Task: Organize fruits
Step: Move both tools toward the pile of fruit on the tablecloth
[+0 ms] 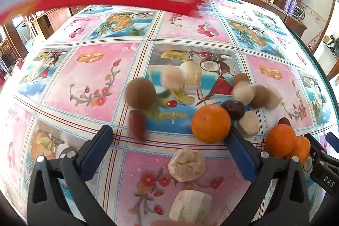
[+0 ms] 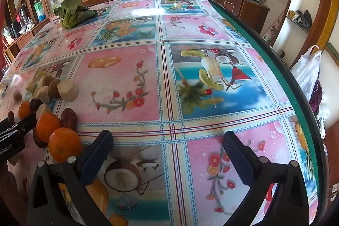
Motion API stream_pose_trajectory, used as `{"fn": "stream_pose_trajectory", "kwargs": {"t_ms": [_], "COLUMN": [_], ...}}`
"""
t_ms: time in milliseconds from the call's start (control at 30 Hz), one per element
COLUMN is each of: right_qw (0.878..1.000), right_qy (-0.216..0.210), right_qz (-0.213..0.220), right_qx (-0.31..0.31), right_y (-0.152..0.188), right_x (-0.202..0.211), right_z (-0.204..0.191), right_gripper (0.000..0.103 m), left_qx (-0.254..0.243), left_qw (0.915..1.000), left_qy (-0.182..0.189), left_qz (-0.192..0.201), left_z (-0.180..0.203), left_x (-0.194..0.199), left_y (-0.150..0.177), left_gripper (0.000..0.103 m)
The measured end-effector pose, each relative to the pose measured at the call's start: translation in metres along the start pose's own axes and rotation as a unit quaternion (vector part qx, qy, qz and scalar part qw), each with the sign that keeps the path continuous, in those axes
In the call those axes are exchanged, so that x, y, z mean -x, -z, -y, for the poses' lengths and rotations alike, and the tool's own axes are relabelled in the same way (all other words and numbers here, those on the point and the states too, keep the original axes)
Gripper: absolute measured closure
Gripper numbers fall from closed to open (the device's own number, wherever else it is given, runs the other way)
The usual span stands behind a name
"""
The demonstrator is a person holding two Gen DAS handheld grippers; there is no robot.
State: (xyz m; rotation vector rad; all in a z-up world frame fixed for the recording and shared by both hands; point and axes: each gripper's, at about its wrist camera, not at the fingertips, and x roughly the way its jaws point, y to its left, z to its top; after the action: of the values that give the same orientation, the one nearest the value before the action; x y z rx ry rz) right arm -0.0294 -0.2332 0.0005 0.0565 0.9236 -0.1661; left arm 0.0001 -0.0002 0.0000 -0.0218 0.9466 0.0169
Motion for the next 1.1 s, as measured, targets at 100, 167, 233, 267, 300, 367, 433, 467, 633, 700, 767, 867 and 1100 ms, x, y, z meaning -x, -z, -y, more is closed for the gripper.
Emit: {"fn": "stream_pose_trajectory", "kwargs": {"t_ms": [100, 167, 233, 267, 300, 367, 433, 467, 633, 700, 767, 867, 1100], "right_qw": [1.0, 1.0, 1.0, 1.0, 1.0, 1.0, 1.0, 1.0, 1.0, 1.0, 1.0, 1.0, 1.0], "right_qy": [0.0, 0.0, 0.0, 0.0, 0.0, -0.001, -0.001, -0.001, -0.002, -0.002, -0.002, -0.002, -0.008], "right_qz": [0.0, -0.001, 0.0, 0.0, 0.0, 0.0, -0.001, -0.001, -0.001, -0.001, -0.001, -0.001, -0.019], "right_qx": [-0.001, -0.002, -0.001, -0.001, 0.0, -0.001, -0.001, -0.001, -0.002, -0.002, -0.002, -0.002, 0.002], "right_y": [-0.0002, -0.0005, 0.0, 0.0, 0.0001, -0.0001, -0.0003, -0.0004, -0.0004, -0.0004, -0.0006, -0.0006, -0.0001], "right_x": [-0.0001, -0.0002, 0.0001, 0.0001, 0.0002, 0.0002, -0.0003, -0.0004, -0.0003, -0.0003, -0.0003, -0.0001, 0.0023], "right_z": [0.0001, -0.0001, -0.0007, -0.001, -0.0015, -0.0007, -0.0001, -0.0002, 0.0001, 0.0, -0.0001, -0.0004, -0.0052], "right_gripper": [0.0, 0.0, 0.0, 0.0, 0.0, 0.0, 0.0, 0.0, 0.0, 0.0, 0.0, 0.0, 0.0], "left_qx": [0.0, 0.0, 0.001, 0.004, 0.005, 0.012, 0.022, 0.022, 0.024, 0.023, 0.023, 0.023, 0.023], "left_qw": [1.0, 1.0, 1.0, 1.0, 1.0, 0.9999, 0.9996, 0.9996, 0.9996, 0.9996, 0.9996, 0.9996, 0.9996], "left_qy": [0.0, 0.0, 0.001, 0.001, -0.001, -0.006, -0.017, -0.019, -0.015, -0.015, -0.015, -0.015, -0.015], "left_qz": [0.0, 0.0, 0.001, 0.0, 0.0, 0.001, 0.001, 0.002, 0.001, 0.001, 0.001, 0.0, 0.0], "left_z": [0.0003, 0.0006, 0.0, -0.0002, 0.0002, 0.001, 0.0031, 0.0025, 0.0011, 0.0003, -0.0009, 0.0002, 0.0003], "left_x": [-0.0001, -0.0003, 0.0, 0.0, 0.0003, 0.0008, 0.0021, 0.0046, 0.0038, 0.0035, 0.0017, 0.0003, 0.0007], "left_y": [-0.0001, -0.0003, 0.0, 0.0002, 0.0002, 0.001, 0.0027, 0.0061, 0.0063, 0.0051, 0.0035, 0.0024, 0.0025], "left_gripper": [0.0, 0.0, 0.0, 0.0, 0.0, 0.0, 0.0, 0.0, 0.0, 0.0, 0.0, 0.0, 0.0]}}
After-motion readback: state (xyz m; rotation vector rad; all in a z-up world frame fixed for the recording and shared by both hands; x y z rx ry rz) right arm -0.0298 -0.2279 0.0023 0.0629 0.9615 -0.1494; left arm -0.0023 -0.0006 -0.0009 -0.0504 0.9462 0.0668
